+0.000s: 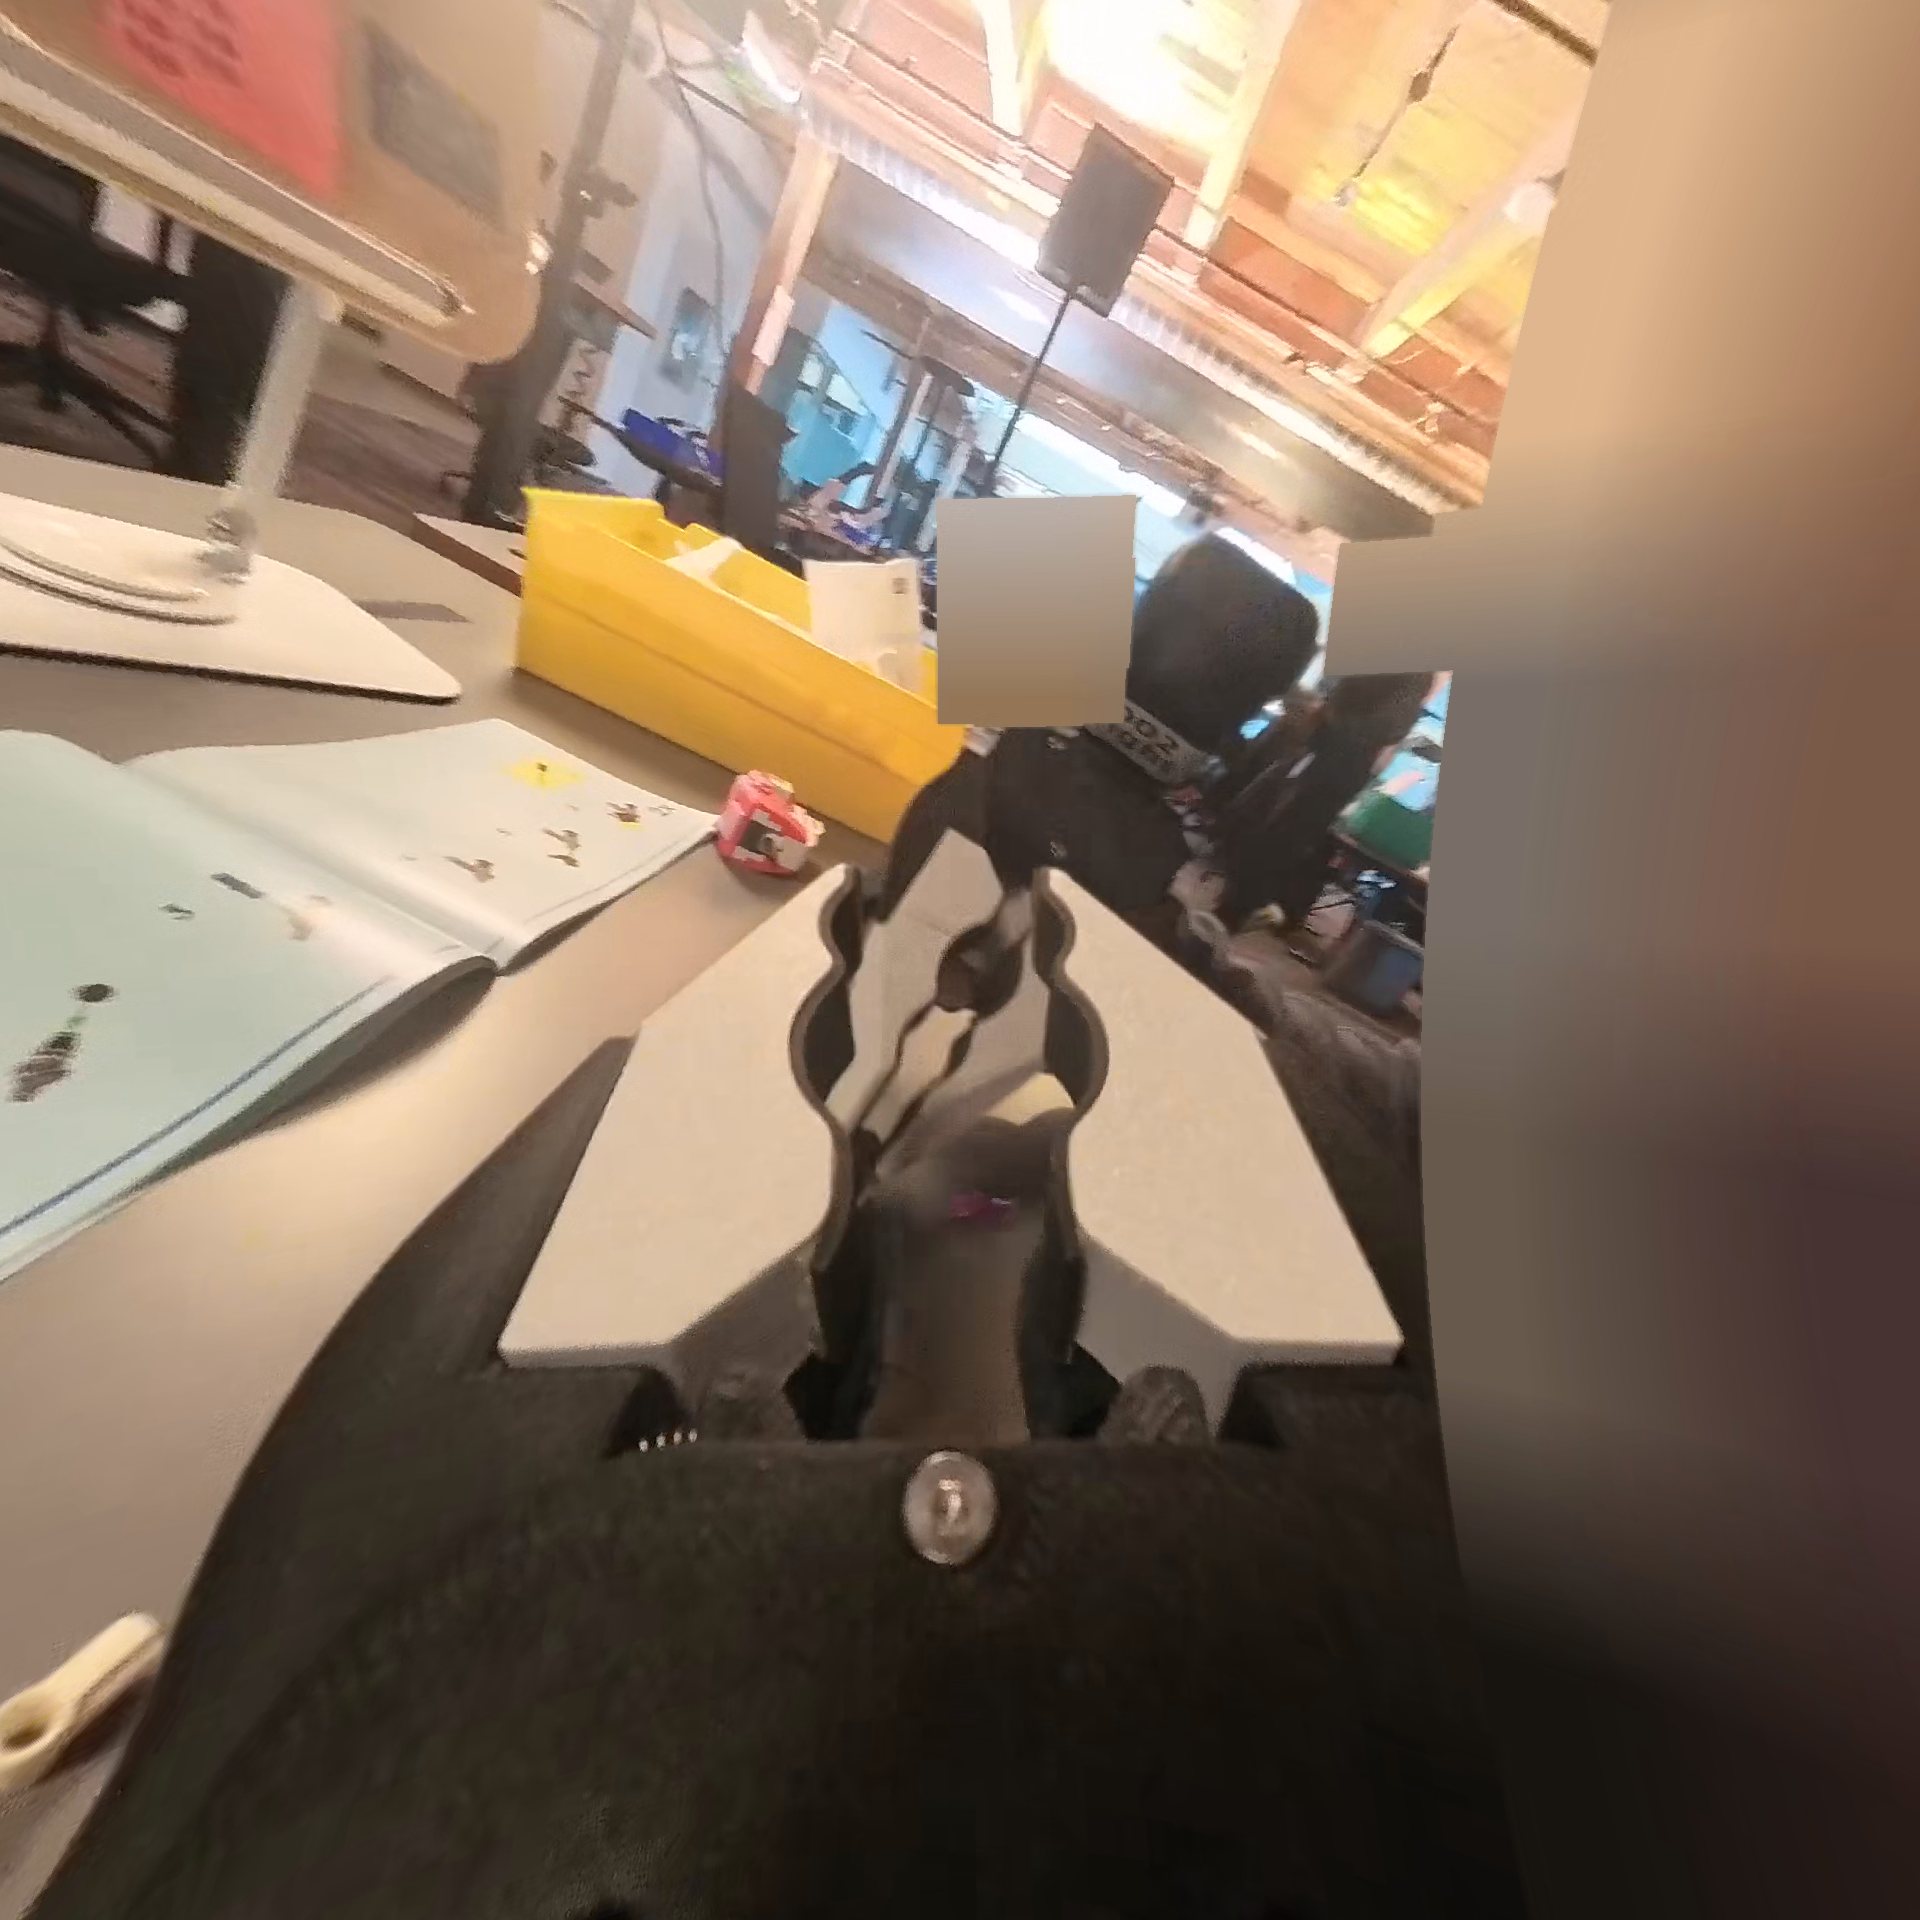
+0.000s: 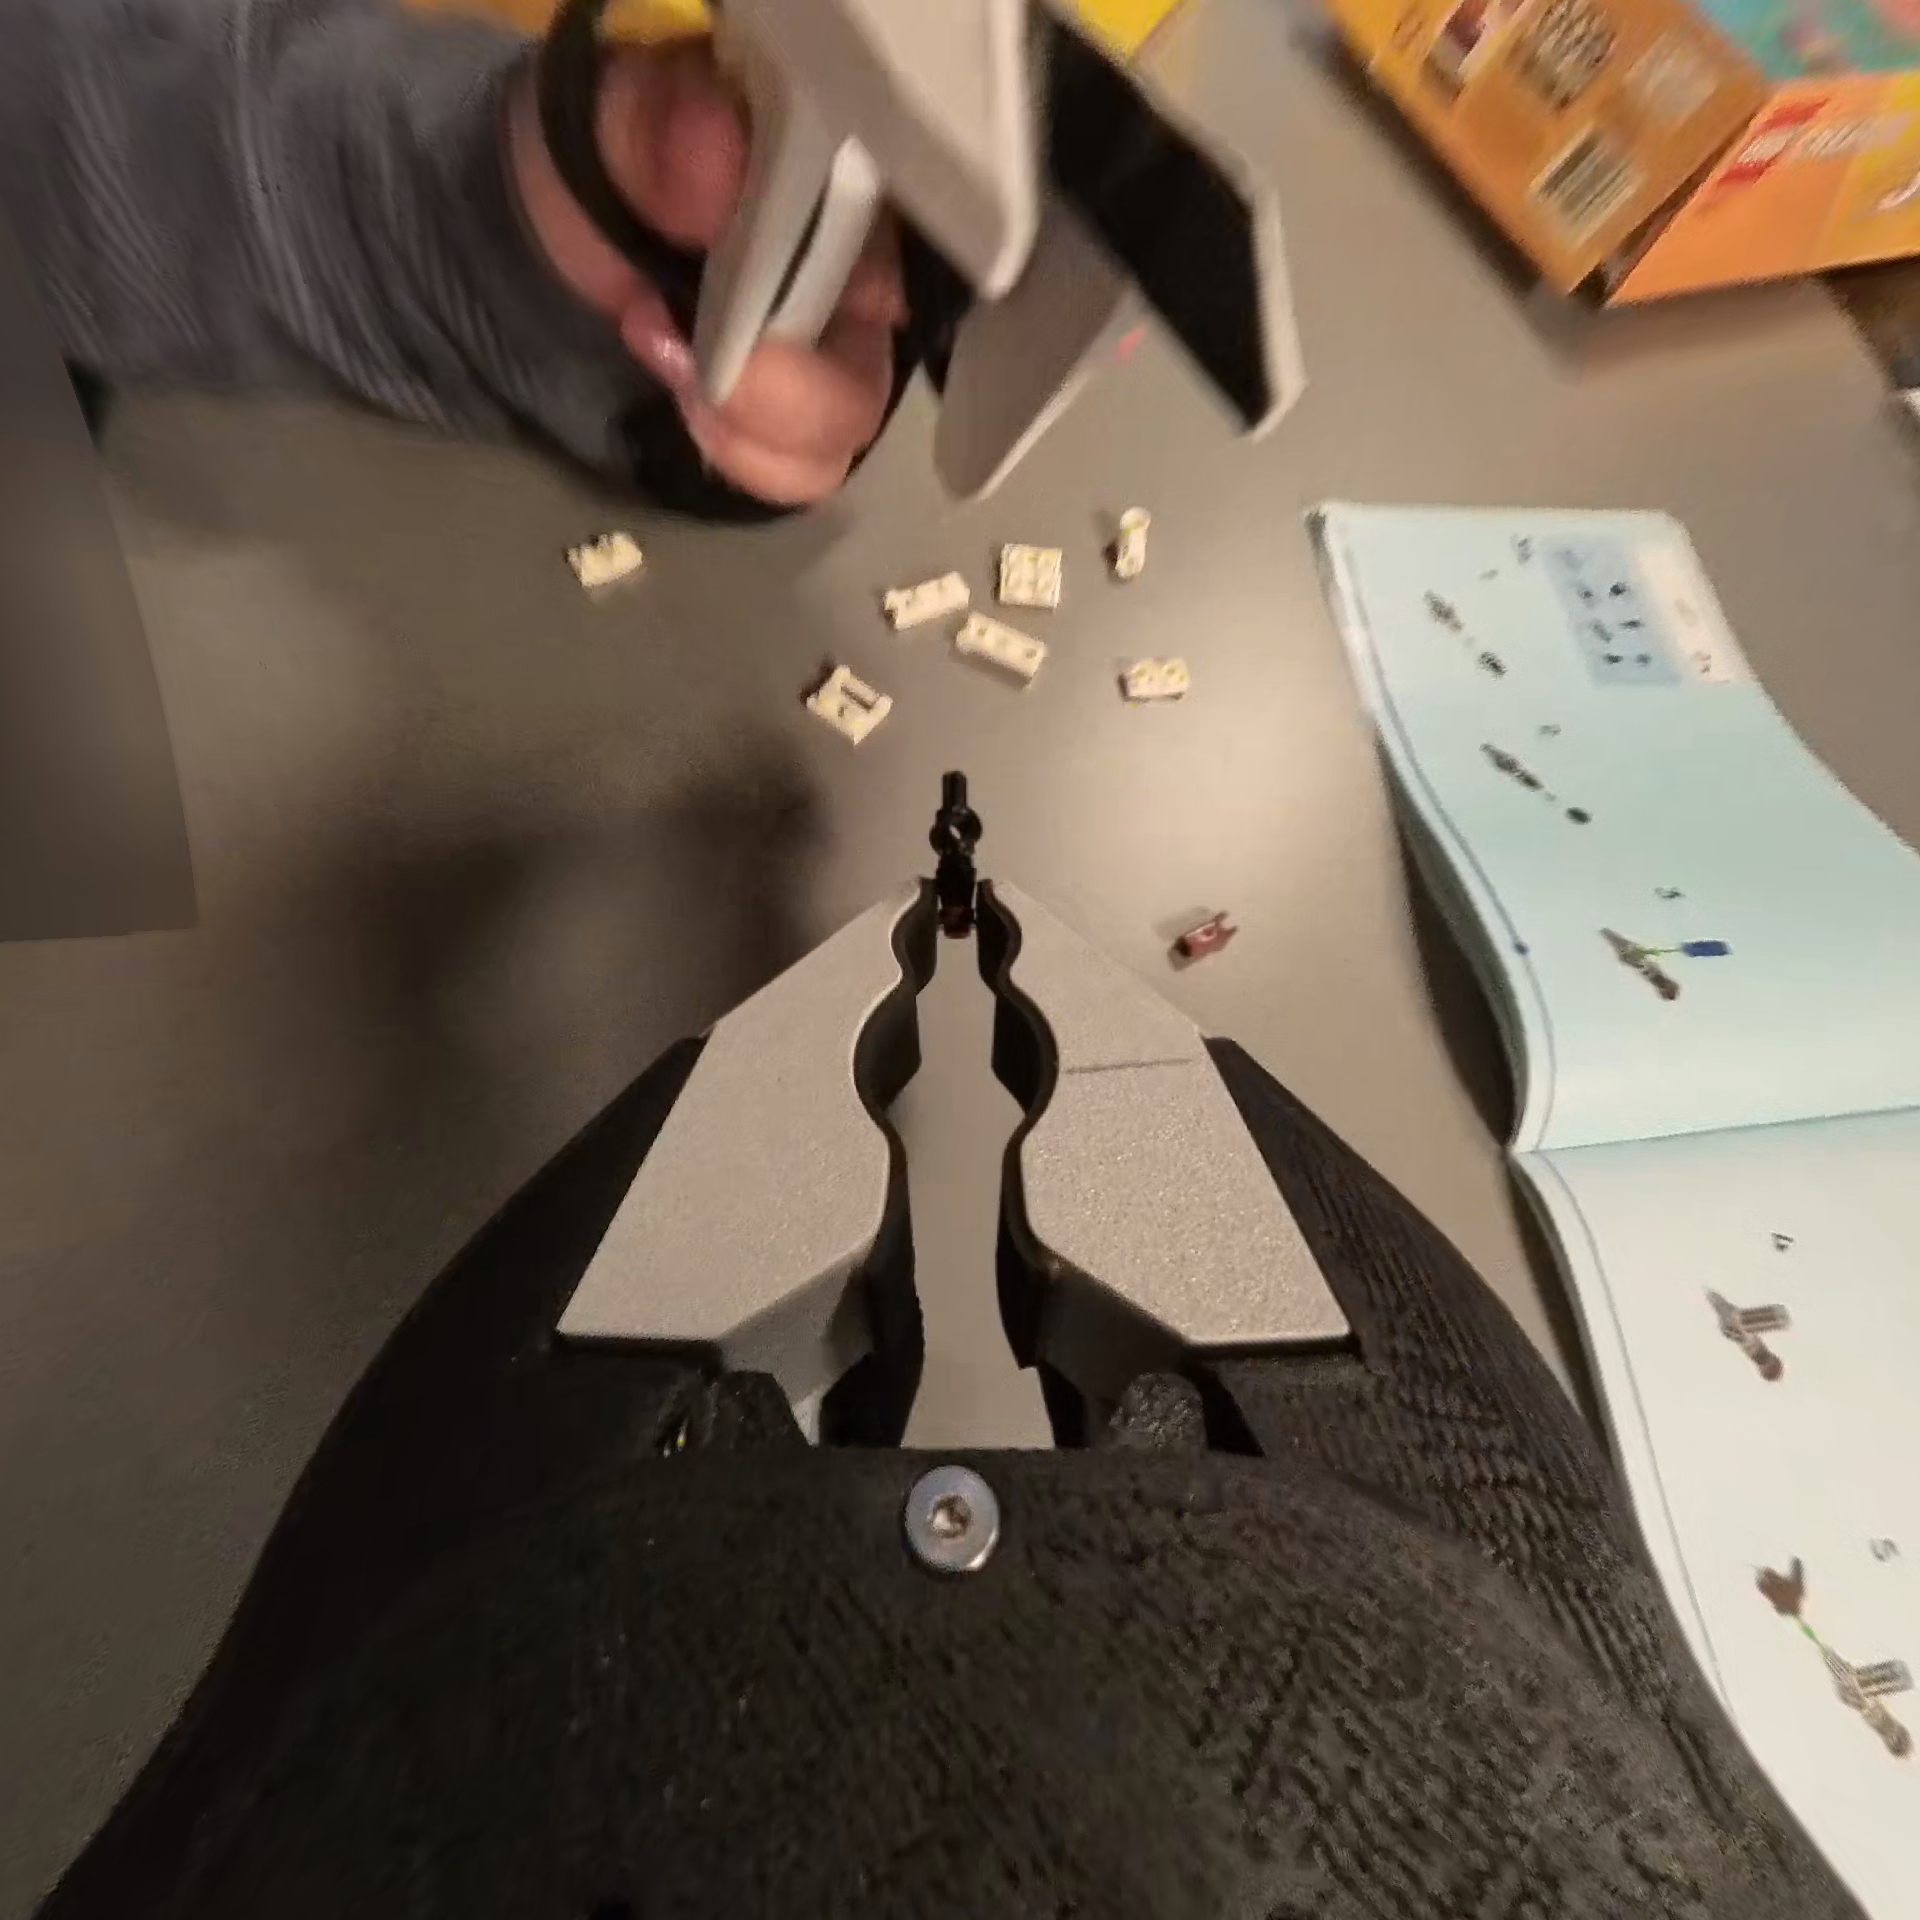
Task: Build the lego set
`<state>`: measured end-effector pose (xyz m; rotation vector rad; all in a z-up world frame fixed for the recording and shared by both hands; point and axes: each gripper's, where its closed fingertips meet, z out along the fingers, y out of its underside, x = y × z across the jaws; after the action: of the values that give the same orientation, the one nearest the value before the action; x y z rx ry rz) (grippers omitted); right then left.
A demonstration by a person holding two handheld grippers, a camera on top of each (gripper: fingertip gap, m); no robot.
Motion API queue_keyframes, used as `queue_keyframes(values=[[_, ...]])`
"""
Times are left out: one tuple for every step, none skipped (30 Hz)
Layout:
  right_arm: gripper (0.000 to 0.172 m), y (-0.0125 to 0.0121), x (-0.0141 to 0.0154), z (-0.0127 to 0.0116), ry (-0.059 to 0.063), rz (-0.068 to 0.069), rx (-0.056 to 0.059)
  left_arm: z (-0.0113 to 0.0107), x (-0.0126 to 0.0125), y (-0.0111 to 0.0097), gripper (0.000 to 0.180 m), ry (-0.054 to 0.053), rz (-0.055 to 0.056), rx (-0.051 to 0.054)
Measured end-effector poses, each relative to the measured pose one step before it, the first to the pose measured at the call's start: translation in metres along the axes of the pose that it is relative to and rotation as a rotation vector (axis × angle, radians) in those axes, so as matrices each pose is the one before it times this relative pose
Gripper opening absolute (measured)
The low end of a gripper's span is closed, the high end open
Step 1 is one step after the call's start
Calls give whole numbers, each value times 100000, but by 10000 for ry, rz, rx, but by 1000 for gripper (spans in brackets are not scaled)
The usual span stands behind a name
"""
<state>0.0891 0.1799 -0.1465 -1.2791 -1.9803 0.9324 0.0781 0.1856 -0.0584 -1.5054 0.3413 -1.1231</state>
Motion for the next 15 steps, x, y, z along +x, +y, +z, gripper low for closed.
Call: queue_keyframes(values=[[5,478,-228,405,-53,-144,-337,-117,-292,-97,31,-330,290,-7],[5,433,-179,353,-39,-116,-285,-110,-286,-77,30,-309,252,-1],[6,417,-134,284,-42,-87,-268,-74,-145,-28,30,-190,207,-13],[6,365,-233,228,-107,-72,-223,-20,-41,-13,30,-102,136,-26],[6,298,-247,191,-120,-61,-186,8,-20,12,30,-71,72,-23],[6,329,-113,182,-35,-66,-221,28,-85,51,29,-81,32,-35],[6,352,-57,177,17,-94,-251,30,-92,101,29,-74,14,-47],[6,6,-85,63,5,-91,-43,29,-135,72,29,-86,-13,-25],[6,-38,-98,27,-11,-75,-27,11,-162,55,29,-89,-49,-5],[6,22,-35,32,27,-60,-55,2,-166,30,29,-84,-68,12],[6,-34,31,16,55,-50,-3,5,-98,26,29,-34,-65,15],[6,-23,18,3,40,-46,4,14,-3,40,29,13,-44,-5],[9,-27,52,-8,45,-27,22,7,-52,37,29,-25,-14,-19],[16,-49,29,-32,11,17,45,-3,-110,25,29,-78,33,-3],[24,-41,-3,-38,-33,78,46,-31,-103,-24,29,-93,73,15]])
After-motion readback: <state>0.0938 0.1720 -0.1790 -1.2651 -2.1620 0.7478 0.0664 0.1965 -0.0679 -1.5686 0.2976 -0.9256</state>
